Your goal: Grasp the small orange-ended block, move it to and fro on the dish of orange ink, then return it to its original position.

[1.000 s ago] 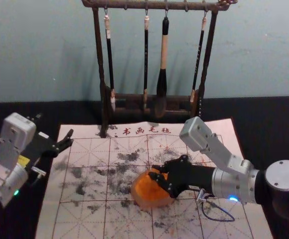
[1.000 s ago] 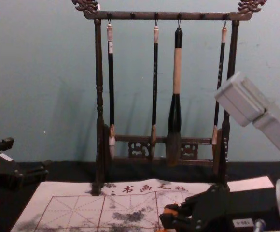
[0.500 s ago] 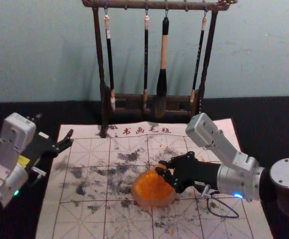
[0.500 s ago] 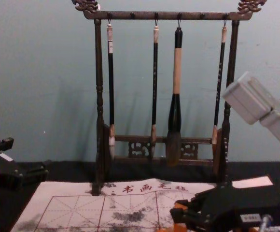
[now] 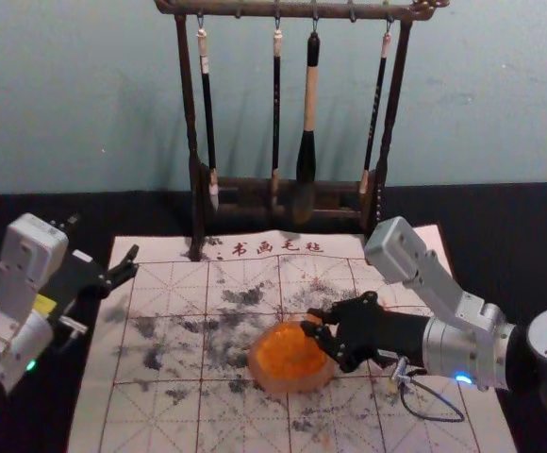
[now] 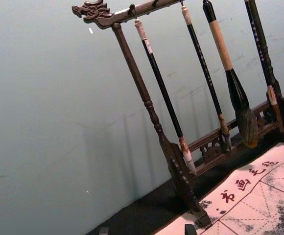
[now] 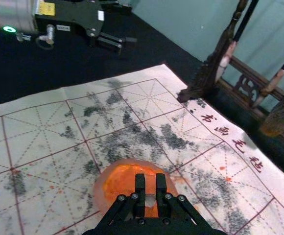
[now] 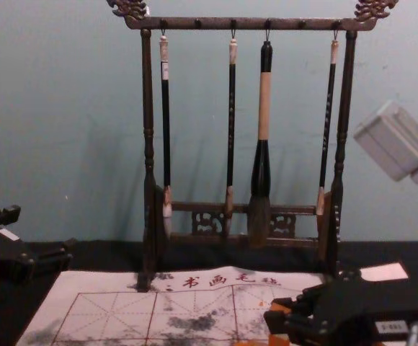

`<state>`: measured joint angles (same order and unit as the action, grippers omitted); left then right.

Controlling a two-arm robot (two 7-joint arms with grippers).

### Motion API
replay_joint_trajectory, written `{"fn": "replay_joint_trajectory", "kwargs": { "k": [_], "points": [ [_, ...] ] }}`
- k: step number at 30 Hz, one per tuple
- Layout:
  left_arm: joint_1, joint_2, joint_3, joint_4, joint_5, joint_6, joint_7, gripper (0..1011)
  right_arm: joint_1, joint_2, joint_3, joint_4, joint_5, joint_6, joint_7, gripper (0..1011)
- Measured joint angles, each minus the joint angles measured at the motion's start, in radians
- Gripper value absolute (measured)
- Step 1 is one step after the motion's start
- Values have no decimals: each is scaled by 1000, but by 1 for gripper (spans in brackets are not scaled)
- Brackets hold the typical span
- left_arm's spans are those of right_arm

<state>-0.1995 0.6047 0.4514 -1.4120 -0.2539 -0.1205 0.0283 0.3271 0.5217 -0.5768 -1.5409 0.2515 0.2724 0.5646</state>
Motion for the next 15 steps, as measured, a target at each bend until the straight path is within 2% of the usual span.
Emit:
{"fn": "replay_joint_trajectory", "kwargs": {
  "k": [15],
  "points": [
    [0, 0, 0, 0, 0, 0, 0, 1001, -26, 12, 18, -41, 38, -11, -3, 72]
  ]
}}
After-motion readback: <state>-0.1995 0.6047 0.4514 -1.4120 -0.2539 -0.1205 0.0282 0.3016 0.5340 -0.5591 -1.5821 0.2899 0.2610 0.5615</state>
